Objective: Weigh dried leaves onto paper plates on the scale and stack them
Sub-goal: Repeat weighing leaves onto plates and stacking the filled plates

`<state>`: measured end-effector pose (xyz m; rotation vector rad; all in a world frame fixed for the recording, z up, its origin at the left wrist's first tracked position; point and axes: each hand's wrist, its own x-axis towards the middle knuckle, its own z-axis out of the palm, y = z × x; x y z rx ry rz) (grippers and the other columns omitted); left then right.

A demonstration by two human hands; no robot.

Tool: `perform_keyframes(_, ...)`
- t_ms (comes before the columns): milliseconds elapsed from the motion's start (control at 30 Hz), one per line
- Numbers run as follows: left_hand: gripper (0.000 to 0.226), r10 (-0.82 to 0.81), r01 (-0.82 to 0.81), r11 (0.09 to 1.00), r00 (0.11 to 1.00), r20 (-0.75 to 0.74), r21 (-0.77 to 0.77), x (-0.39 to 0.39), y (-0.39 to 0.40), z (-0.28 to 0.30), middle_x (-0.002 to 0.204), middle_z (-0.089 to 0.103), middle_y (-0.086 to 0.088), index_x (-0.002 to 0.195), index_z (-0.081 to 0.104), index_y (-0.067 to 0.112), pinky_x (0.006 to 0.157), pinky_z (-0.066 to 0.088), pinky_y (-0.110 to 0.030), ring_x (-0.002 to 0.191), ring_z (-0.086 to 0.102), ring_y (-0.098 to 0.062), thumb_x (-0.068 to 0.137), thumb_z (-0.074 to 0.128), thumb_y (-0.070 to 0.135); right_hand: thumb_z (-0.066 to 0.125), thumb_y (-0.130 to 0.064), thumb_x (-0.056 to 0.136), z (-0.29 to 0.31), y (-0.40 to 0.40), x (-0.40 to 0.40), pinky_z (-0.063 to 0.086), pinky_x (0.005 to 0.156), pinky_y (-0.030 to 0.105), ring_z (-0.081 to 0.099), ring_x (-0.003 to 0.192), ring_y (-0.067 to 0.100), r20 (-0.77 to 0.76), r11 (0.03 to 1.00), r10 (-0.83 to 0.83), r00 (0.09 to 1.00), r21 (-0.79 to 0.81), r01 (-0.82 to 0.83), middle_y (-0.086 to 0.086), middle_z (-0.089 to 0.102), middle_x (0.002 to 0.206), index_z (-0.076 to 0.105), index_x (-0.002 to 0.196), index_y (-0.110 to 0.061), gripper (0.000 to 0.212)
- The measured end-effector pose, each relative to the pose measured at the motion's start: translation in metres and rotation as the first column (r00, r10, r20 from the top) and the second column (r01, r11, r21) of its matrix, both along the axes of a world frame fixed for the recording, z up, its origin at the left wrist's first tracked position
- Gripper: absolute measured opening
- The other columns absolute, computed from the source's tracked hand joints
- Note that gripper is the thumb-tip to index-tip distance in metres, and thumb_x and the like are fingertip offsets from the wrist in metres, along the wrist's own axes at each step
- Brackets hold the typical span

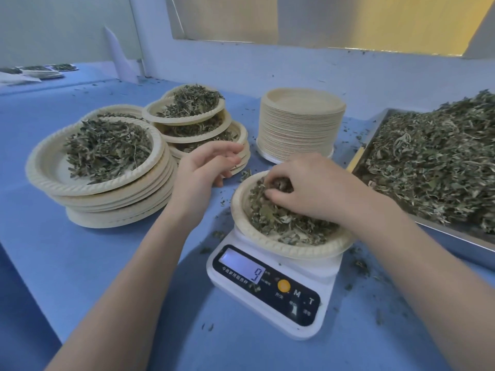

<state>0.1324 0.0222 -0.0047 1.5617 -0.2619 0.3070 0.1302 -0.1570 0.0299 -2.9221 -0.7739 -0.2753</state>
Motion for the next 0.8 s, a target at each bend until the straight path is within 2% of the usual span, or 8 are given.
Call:
perform_keyframes(100,0.029,0.008,-0.008,1.000,1.000,-0.009,-0.006,0.001,-0.002,-0.001,0.082,0.061,0.000,0.097,0.070,0.012,0.056,0.039,-0.015,0.065,0.049,-0.007,0.072,0.057,0.019,0.060,-0.028,0.089,0.007,-0.005,0.003,0.038,0.066,0.025,0.057,0.080,0.012,0.033,0.990,0.003,0.999,0.142,-0.008,-0.003,0.067,0.088,0.070,0.107,-0.028,0.021)
perform_keyframes(200,0.031,-0.002,0.003,1.000,1.000,-0.013,0.031,0.000,-0.005,-0.003,0.083,0.062,0.003,0.100,0.069,0.012,0.058,0.041,-0.014,0.068,0.051,-0.006,0.072,0.057,0.018,0.061,-0.028,0.088,0.016,-0.011,0.002,0.037,0.070,0.023,0.061,0.083,0.015,0.114,0.945,-0.013,0.993,0.326,-0.025,-0.001,0.071,0.091,0.072,0.101,-0.026,0.017)
perform_keyframes(267,0.025,-0.012,0.012,0.998,1.000,-0.007,0.063,0.000,-0.008,-0.004,0.084,0.062,0.003,0.101,0.068,0.013,0.061,0.041,-0.015,0.070,0.053,-0.004,0.079,0.058,0.011,0.060,-0.029,0.089,0.019,-0.014,0.000,0.036,0.067,0.018,0.060,0.080,0.014,0.140,0.926,-0.033,0.990,0.377,-0.022,-0.002,0.071,0.090,0.070,0.100,-0.025,0.016)
perform_keyframes(367,0.026,0.000,-0.001,0.997,1.000,0.005,0.073,0.000,-0.010,-0.005,0.086,0.060,-0.001,0.101,0.067,0.011,0.062,0.042,-0.012,0.070,0.054,0.000,0.086,0.052,-0.004,0.059,-0.026,0.090,0.023,-0.017,0.000,0.034,0.064,0.002,0.053,0.068,0.002,0.137,0.902,-0.047,0.989,0.430,-0.017,-0.009,0.066,0.078,0.070,0.100,-0.021,0.016)
perform_keyframes(467,0.025,0.005,-0.005,0.998,1.000,0.006,0.067,0.000,-0.010,-0.005,0.087,0.061,0.000,0.101,0.067,0.013,0.062,0.042,-0.011,0.071,0.054,0.001,0.084,0.054,-0.001,0.059,-0.025,0.091,0.026,-0.019,0.000,0.032,0.061,0.000,0.048,0.063,-0.012,0.125,0.884,-0.057,0.991,0.467,-0.008,-0.020,0.055,0.071,0.069,0.103,-0.020,0.017)
perform_keyframes(567,0.024,0.021,-0.021,0.998,1.000,-0.003,0.067,0.000,-0.010,-0.006,0.087,0.062,0.002,0.098,0.068,0.017,0.064,0.041,-0.013,0.071,0.054,0.000,0.081,0.056,0.006,0.057,-0.029,0.091,0.027,-0.020,0.000,0.033,0.057,0.007,0.048,0.057,0.004,0.120,0.874,-0.072,0.990,0.485,0.005,0.000,0.066,0.080,0.067,0.104,-0.024,0.017)
perform_keyframes(700,0.025,0.019,-0.018,0.997,1.000,-0.007,0.075,0.000,-0.011,-0.005,0.086,0.060,0.000,0.101,0.067,0.011,0.062,0.041,-0.012,0.069,0.054,0.001,0.085,0.054,-0.001,0.056,-0.030,0.092,0.027,-0.019,0.000,0.032,0.059,0.002,0.047,0.063,-0.001,0.115,0.866,-0.069,0.991,0.501,0.002,-0.015,0.058,0.076,0.066,0.106,-0.023,0.019)
perform_keyframes(800,0.027,0.012,-0.012,0.996,1.000,-0.004,0.086,-0.001,-0.012,-0.005,0.085,0.059,-0.001,0.103,0.066,0.008,0.061,0.041,-0.010,0.068,0.054,0.002,0.085,0.051,-0.005,0.058,-0.031,0.091,0.026,-0.019,0.000,0.031,0.061,0.002,0.048,0.074,0.012,0.120,0.870,-0.066,0.991,0.493,-0.002,0.001,0.068,0.087,0.067,0.105,-0.024,0.019)
